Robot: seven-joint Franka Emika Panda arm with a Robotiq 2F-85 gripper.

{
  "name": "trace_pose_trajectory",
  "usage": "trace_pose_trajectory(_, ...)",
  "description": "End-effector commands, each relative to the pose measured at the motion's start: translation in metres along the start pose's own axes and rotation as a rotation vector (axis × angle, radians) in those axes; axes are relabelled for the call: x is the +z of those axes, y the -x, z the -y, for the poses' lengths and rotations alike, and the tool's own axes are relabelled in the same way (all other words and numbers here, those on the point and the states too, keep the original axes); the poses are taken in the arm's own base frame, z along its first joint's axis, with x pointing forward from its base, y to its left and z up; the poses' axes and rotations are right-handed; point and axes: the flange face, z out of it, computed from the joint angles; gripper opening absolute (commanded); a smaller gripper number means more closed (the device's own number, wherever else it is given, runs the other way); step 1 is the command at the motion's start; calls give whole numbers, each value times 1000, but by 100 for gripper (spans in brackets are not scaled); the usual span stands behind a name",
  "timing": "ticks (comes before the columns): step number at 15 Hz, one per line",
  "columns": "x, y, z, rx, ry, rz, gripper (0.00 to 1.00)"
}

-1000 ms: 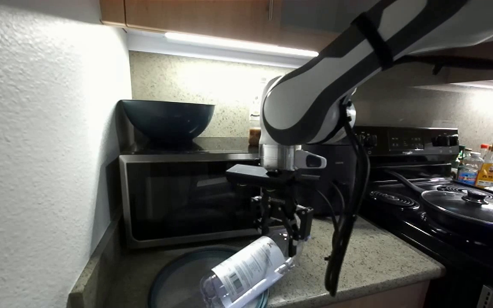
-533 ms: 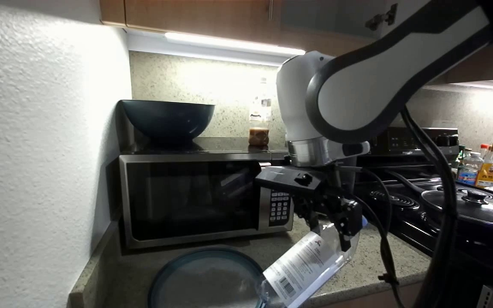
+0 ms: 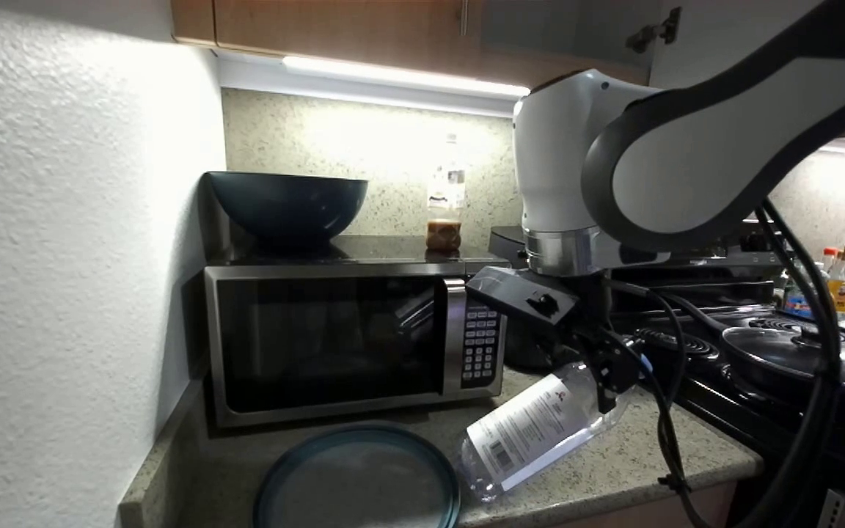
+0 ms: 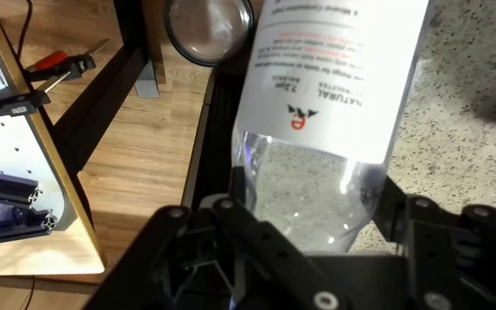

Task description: Put the bottle upright to the right

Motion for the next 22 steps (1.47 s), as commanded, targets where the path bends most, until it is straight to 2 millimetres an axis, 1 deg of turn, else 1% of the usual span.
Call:
trace_pose_trajectory(1, -1, -5, -1, 97, 22, -83, 43)
trace_pose_trajectory(5, -14, -23, -11, 259, 9, -226, 43)
trace_pose_trajectory(8, -21, -35, -11, 378, 1, -333, 43)
trace_pose_trajectory(11, -35, -51, -14, 494, -25, -440, 43)
trace_pose_trajectory(12, -55, -88, -12, 518, -13, -477, 43)
trace_pose_trajectory(13, -55, -96, -11, 543, 19, -517, 43)
trace_pose_trajectory(14, -39, -68, -8, 475, 20, -464, 68)
trace_pose_trajectory(15, -47, -84, -7, 507, 30, -482, 68)
trace_pose_trajectory(16, -52, -95, -6, 534, 33, -486, 68)
trace_pose_trajectory(17, -53, -99, -6, 545, 33, -486, 68)
trace_pose_trajectory(18, -53, -99, -6, 544, 32, -487, 68)
trace_pose_trajectory(19, -54, -98, -7, 541, 32, -488, 43)
trace_pose_trajectory(20, -53, -100, -10, 529, 55, -550, 43)
trace_pose_trajectory(22, -52, -112, -18, 537, 120, -683, 43)
